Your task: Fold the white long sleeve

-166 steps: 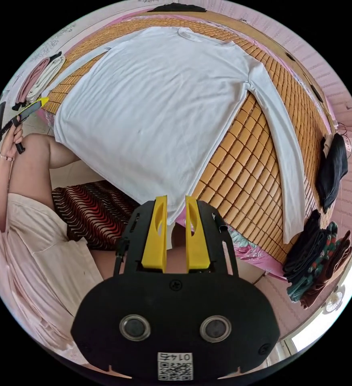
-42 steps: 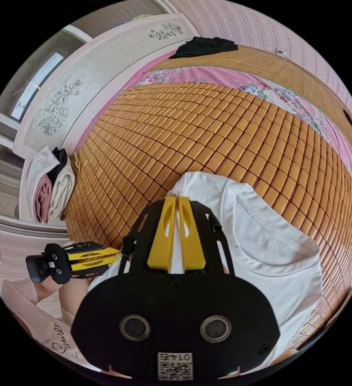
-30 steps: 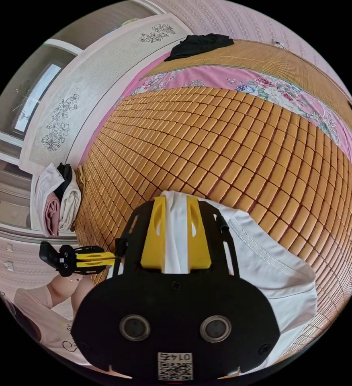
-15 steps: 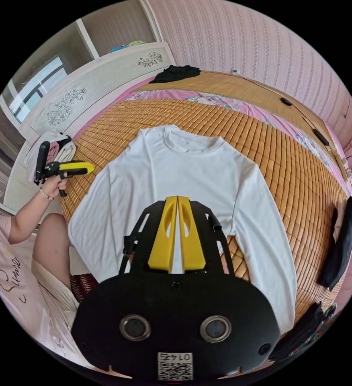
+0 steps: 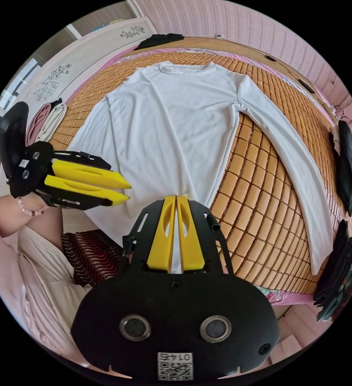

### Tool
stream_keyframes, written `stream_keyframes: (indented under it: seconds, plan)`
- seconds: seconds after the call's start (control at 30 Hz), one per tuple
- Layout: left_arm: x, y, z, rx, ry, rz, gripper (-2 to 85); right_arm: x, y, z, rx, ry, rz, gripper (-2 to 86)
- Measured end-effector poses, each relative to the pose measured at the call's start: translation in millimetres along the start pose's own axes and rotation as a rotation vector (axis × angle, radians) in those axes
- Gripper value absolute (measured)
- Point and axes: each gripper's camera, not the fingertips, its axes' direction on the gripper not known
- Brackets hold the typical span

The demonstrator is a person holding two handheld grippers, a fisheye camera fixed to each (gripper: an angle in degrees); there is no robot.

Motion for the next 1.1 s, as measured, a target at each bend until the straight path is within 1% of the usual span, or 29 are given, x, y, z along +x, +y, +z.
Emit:
stream_keyframes:
  seconds: [0.1,0.3,0.4,0.47,0.53,0.57,0.6,0.67,0.7,0.77,0.83,0.93,1.0,1.1]
  plan:
    - [17,-3,40,-0.119,-0.056,0.031,4.9,4,22,0,0.034,0.002,0.005,-1.0]
    - [30,-11,67,-0.136,-0.091,0.02,4.8,34,70,-10,0.176,-0.128,0.047,-0.9]
    - [40,-16,84,-0.162,-0.125,0.047,4.8,64,97,-32,0.305,-0.155,0.137,-0.9]
    - [41,-22,94,-0.184,-0.115,0.042,4.9,96,125,-59,0.408,-0.101,0.257,-0.8]
    - [44,-29,96,-0.182,-0.097,0.047,5.1,127,149,-80,0.46,-0.017,0.371,-0.7]
    - [47,-35,94,-0.167,-0.095,0.074,5.0,153,165,-92,0.49,0.031,0.458,-0.5]
    - [50,-39,92,-0.159,-0.1,0.093,5.0,168,173,-98,0.509,0.038,0.501,-0.3]
    - [61,-60,90,-0.127,-0.145,0.192,5.0,221,211,-107,0.565,0.045,0.672,0.0]
    - [64,-66,91,-0.119,-0.157,0.213,4.9,232,222,-106,0.571,0.059,0.722,0.2]
    - [74,-96,95,-0.075,-0.183,0.293,4.8,254,264,-95,0.547,0.187,0.878,0.7]
    - [80,-120,101,-0.033,-0.203,0.342,4.6,262,288,-86,0.518,0.246,0.919,1.8]
    - [86,-164,123,0.004,-0.188,0.38,4.9,286,312,-86,0.501,0.186,0.962,6.6]
    - [90,-191,142,0.012,-0.165,0.389,5.2,294,321,-84,0.495,0.16,0.977,7.2]
    - [101,-234,181,-0.02,-0.134,0.404,5.5,300,324,-80,0.402,0.152,0.93,6.8]
